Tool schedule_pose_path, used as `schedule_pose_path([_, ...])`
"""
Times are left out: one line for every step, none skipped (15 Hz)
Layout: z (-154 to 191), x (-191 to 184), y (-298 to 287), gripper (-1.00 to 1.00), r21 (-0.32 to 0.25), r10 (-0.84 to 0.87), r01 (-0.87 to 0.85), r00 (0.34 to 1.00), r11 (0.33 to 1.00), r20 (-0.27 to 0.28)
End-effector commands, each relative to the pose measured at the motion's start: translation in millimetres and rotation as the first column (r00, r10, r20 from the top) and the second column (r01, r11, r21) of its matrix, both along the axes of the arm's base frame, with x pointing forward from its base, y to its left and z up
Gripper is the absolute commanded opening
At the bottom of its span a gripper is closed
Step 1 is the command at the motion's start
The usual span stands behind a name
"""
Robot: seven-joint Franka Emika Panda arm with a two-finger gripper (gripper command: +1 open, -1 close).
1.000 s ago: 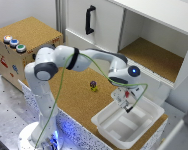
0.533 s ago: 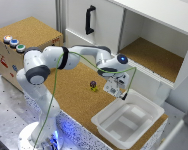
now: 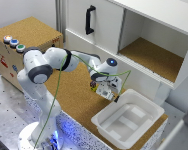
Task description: Place the pink object on the table
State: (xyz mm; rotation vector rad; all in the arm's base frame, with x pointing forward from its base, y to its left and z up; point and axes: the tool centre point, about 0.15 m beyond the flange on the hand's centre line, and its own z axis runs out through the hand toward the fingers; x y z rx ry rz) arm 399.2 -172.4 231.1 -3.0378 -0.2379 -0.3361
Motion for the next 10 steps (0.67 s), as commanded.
schedule_pose_path([-22.3,15.1,19.2,-1.00,-0.098,-0.048,0.048,0.999,0.994,0.004])
schedule_pose_path([-22.7,14.0,23.1,-1.00,-0.098,-0.048,0.048,0.999,0.994,0.001])
schedule_pose_path([-21.4,13.1,25.9,1.00,-0.092,-0.047,0.046,0.999,0.995,-0.009])
schedule_pose_path([-21.4,13.1,25.9,1.00,-0.092,-0.047,0.046,0.999,0.995,-0.009])
schedule_pose_path([-21.4,13.1,25.9,1.00,-0.092,-0.047,0.046,0.999,0.995,-0.009])
schedule_pose_path([-21.4,13.1,25.9,1.00,-0.092,-0.047,0.046,0.999,0.995,-0.009])
schedule_pose_path([-21.4,13.1,25.9,1.00,-0.092,-0.047,0.046,0.999,0.995,-0.009])
schedule_pose_path([-21.4,13.1,25.9,1.00,-0.092,-0.047,0.046,0.999,0.995,-0.009])
schedule_pose_path([-21.4,13.1,25.9,1.00,-0.092,-0.047,0.046,0.999,0.995,-0.009])
schedule_pose_path([-21.4,13.1,25.9,1.00,-0.092,-0.047,0.046,0.999,0.995,-0.009])
